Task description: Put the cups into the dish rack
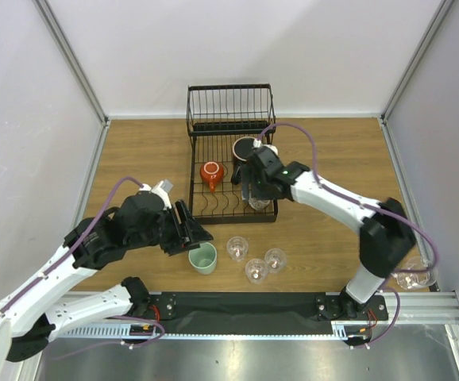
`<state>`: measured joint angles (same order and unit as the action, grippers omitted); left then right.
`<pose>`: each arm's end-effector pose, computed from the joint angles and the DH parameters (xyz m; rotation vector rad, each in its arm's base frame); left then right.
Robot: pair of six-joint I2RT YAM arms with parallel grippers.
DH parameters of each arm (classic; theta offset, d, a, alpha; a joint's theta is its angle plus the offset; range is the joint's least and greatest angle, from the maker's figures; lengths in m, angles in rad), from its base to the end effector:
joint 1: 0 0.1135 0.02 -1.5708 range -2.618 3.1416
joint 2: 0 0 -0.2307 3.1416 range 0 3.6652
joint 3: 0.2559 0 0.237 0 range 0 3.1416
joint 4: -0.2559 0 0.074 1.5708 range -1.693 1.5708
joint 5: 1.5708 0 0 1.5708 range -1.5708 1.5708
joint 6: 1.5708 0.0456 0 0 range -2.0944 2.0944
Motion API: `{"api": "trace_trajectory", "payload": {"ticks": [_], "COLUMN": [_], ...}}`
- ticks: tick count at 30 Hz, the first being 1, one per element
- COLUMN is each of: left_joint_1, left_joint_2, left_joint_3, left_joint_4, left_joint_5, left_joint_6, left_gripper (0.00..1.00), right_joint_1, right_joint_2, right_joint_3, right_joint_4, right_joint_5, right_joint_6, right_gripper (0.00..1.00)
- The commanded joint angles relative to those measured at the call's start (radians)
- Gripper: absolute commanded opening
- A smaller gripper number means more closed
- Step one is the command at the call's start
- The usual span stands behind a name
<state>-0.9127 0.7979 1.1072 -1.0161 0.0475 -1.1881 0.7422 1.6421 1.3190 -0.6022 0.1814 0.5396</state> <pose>0.0900 -0.1200 0.3280 -0.3226 2.5320 -1.0511 0.2594 0.2267 0.2328 -0.1772 2.4963 0.3178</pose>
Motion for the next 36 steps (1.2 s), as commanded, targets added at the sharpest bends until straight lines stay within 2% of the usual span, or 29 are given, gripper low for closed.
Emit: {"api": "trace_trajectory", "payload": {"ticks": [1, 6, 17, 21, 27, 36], "left_joint_1": [-0.005, -0.005, -0.003, -0.003, -0.003, -0.003], "left_joint_2": [-0.019, -0.019, -0.015, -0.042, -0.071, -0.063], "left_joint_3": [0.003, 0.032, 0.043, 0.020, 0.011, 0.026], "left_joint_4": [-0.029, -0.064, -0.073, -0.073, -0.081, -0.091], "left_joint_5": [-0.031, -0.044, -0.044, -0.044, -0.044, -0.046], "left_joint_6": [-0.010, 0.016, 0.050, 0.032, 0.018, 0.018], "left_gripper": [0.57, 0.58, 0.59, 0.59, 0.59, 0.59], "right_joint_1": [0.016, 0.016, 0.022, 0.022, 0.029, 0.032], "right_joint_2": [0.071, 0.168, 0.167, 0.191, 0.240, 0.246], "right_joint_3": [0.077, 0.114, 0.097, 0.111, 0.141, 0.097], "right_joint_4": [-0.011, -0.048, -0.081, -0.077, -0.087, -0.051], "right_joint_5": [0.101, 0.142, 0.247, 0.280, 0.334, 0.368], "right_joint_6": [-0.003, 0.028, 0.449, 0.509, 0.511, 0.556], "right_gripper": [0.84, 0.88, 0.97, 0.99, 0.99, 1.00]}}
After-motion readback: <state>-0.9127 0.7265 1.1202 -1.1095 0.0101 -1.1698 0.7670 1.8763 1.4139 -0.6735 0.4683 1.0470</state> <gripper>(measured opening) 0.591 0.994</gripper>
